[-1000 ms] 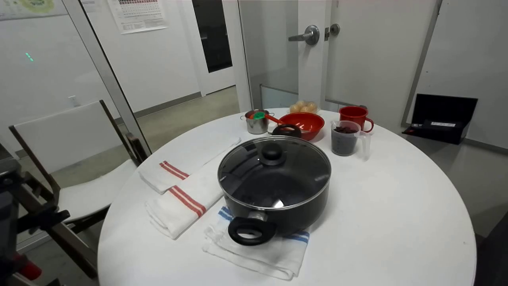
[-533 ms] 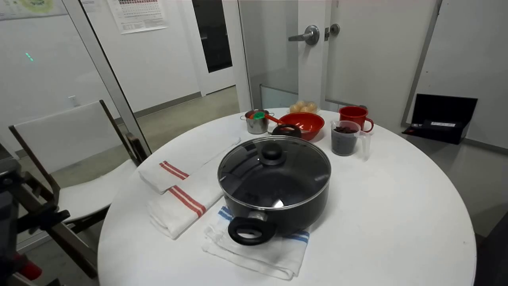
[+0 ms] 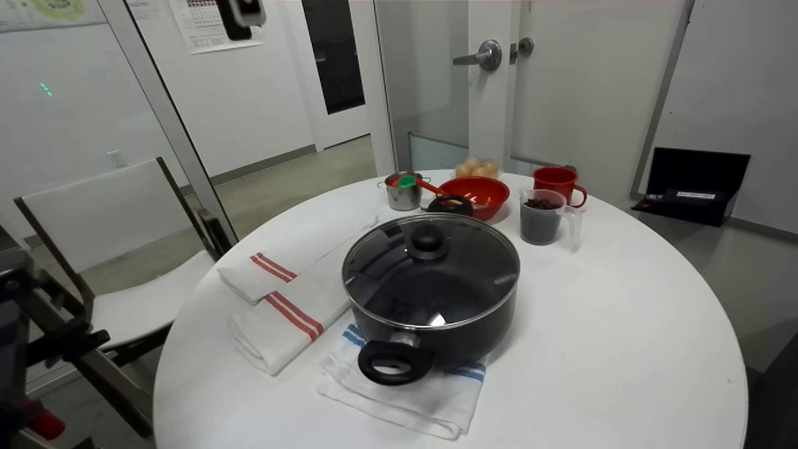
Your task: Remove the lid from the pot
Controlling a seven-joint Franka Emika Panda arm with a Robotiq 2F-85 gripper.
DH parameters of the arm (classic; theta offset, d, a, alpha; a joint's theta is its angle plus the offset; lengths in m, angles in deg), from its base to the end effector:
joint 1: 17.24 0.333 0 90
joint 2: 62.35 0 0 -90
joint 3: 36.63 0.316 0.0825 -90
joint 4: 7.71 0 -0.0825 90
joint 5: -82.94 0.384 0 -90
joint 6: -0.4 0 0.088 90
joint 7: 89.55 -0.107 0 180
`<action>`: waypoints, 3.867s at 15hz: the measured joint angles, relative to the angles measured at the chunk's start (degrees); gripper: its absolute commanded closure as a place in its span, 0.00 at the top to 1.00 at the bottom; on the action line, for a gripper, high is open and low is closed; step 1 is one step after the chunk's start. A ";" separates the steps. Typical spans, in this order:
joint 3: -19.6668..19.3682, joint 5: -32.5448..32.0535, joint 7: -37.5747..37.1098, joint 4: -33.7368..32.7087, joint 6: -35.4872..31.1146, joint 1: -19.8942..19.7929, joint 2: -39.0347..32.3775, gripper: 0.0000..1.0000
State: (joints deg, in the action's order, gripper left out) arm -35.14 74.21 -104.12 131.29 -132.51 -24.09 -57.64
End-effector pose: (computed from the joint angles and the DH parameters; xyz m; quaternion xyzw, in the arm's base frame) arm 0.4720 -0.0471 0.3367 0.9910 -0.1209 -0.0075 0.0570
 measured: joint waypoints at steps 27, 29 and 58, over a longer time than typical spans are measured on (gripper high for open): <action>-5.61 7.60 9.20 -31.31 -4.88 -0.63 -44.60 1.00; -5.61 7.60 9.20 -32.77 -4.53 -0.68 -46.08 1.00; -5.26 9.45 10.55 -39.56 -1.51 -1.36 -51.93 0.24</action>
State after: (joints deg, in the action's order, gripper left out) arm -40.40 83.66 -93.56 91.73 -134.03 -25.45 -109.57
